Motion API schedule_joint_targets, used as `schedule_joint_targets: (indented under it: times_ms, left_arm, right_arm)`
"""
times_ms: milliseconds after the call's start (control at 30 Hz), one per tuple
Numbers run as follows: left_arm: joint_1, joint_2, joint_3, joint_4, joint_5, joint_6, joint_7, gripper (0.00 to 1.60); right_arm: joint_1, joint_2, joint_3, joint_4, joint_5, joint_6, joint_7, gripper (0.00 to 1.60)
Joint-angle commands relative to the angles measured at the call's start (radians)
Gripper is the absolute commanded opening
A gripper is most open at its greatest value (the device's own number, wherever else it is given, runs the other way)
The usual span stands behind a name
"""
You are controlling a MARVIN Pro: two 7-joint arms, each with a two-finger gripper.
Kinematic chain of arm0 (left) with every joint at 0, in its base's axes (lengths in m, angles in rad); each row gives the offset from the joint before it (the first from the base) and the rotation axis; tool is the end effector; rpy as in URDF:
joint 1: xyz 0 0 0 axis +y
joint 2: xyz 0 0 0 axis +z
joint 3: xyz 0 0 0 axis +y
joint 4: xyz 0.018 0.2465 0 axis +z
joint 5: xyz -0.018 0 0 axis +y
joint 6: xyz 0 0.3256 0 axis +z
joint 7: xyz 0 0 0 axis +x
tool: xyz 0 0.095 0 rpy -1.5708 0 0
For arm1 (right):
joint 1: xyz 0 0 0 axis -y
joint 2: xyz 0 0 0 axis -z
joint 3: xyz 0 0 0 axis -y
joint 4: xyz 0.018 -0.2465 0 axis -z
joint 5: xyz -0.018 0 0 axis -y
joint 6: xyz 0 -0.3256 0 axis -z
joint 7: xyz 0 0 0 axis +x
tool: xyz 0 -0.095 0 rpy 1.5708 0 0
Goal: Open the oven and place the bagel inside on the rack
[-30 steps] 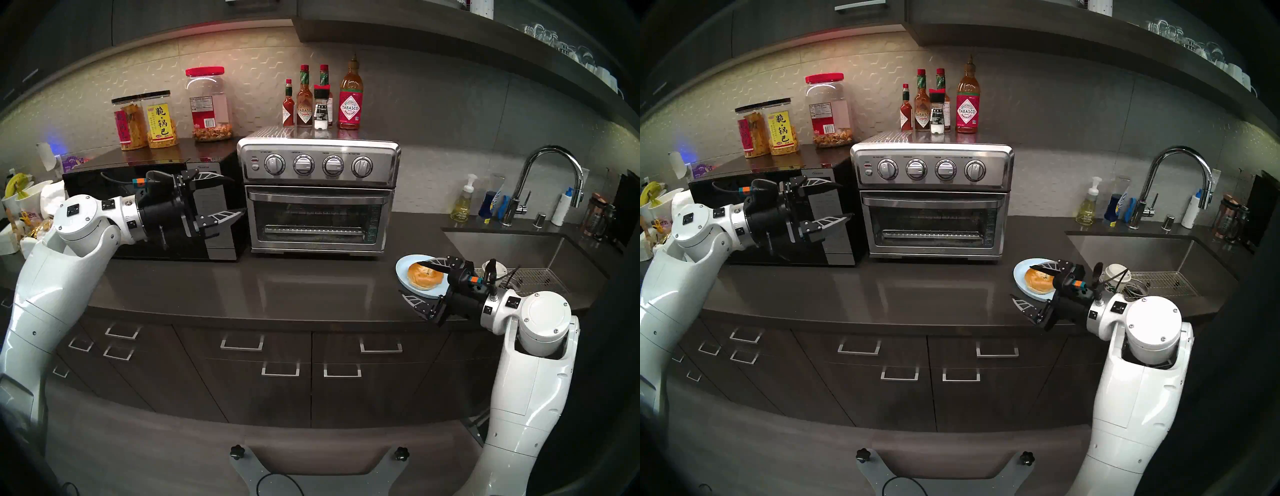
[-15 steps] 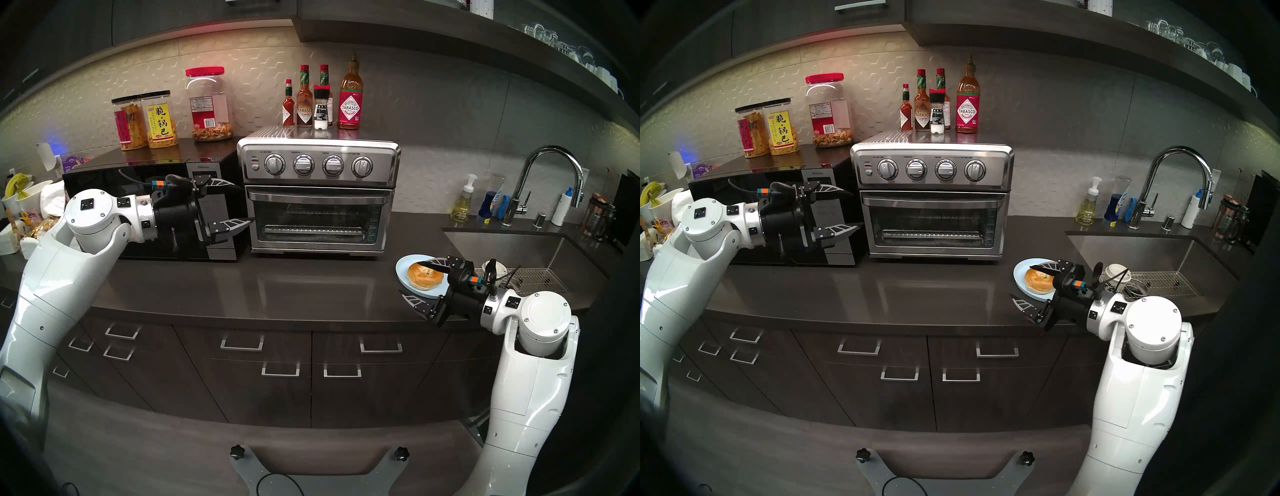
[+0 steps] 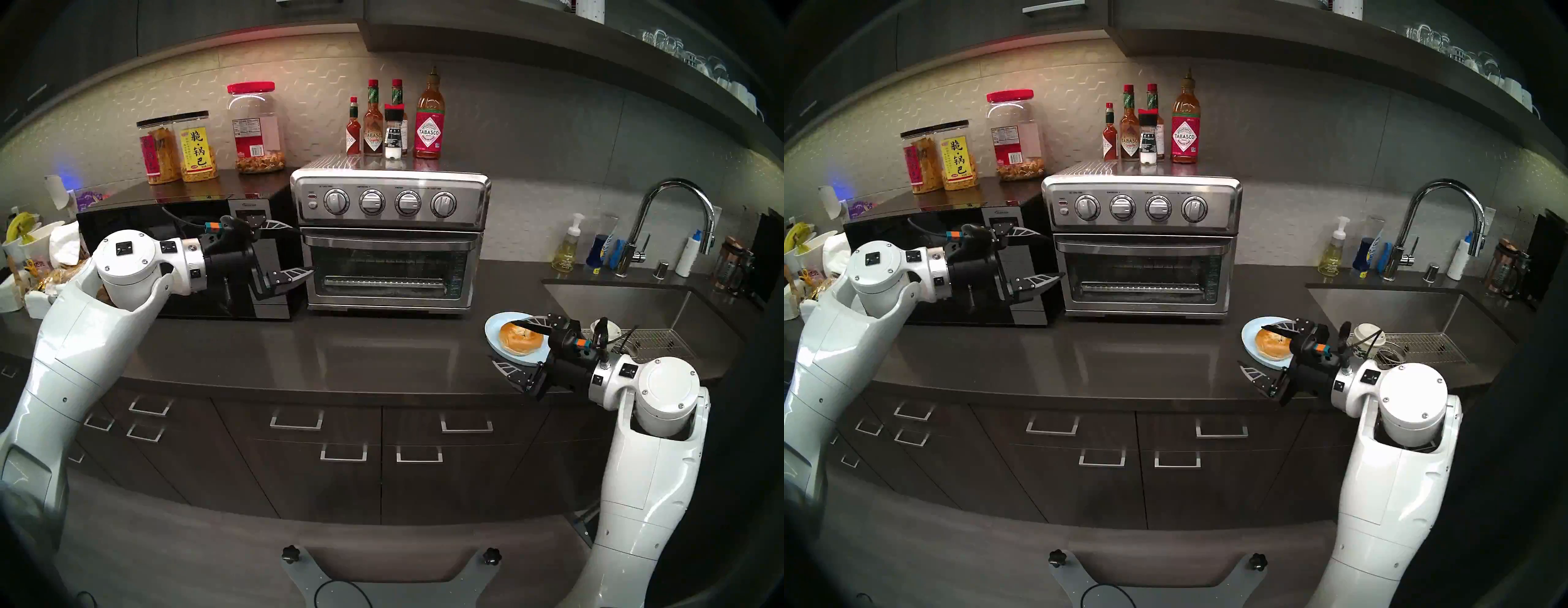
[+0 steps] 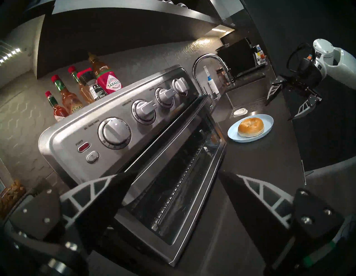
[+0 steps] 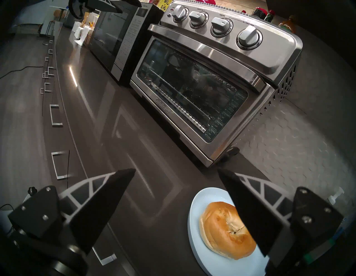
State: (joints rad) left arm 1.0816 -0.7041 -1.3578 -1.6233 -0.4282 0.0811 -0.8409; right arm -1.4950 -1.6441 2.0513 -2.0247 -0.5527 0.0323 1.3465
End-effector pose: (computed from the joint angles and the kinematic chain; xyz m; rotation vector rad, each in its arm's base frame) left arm 0.4585 0.0696 -0.0470 1.6988 -1.4600 1.8895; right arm 0.3659 -0.0848 -0.1342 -2.0540 -1.3795 -1.8764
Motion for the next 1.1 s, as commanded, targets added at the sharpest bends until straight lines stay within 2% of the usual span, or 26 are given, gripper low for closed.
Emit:
schedule_joint_targets:
  times_ms: [0, 567, 1067]
  left_arm:
    - [-0.065, -0.036, 0.015, 0.034, 0.024, -0.017, 0.016, 1.6]
    - [-0.153, -0.076, 0.058, 0.064, 0.083, -0.01, 0.012, 1.6]
    - [-0.237, -0.147, 0.125, 0.104, 0.14, 0.021, 0.027, 1.6]
  right_arm:
    - [0.008, -0.002, 0.0, -0.018, 0.007, 0.0, 0.0, 1.6]
    - [0.008, -0.002, -0.001, -0.018, 0.007, 0.0, 0.0, 1.6]
    - [0.008, -0.002, -0.001, -0.018, 0.007, 0.0, 0.0, 1.6]
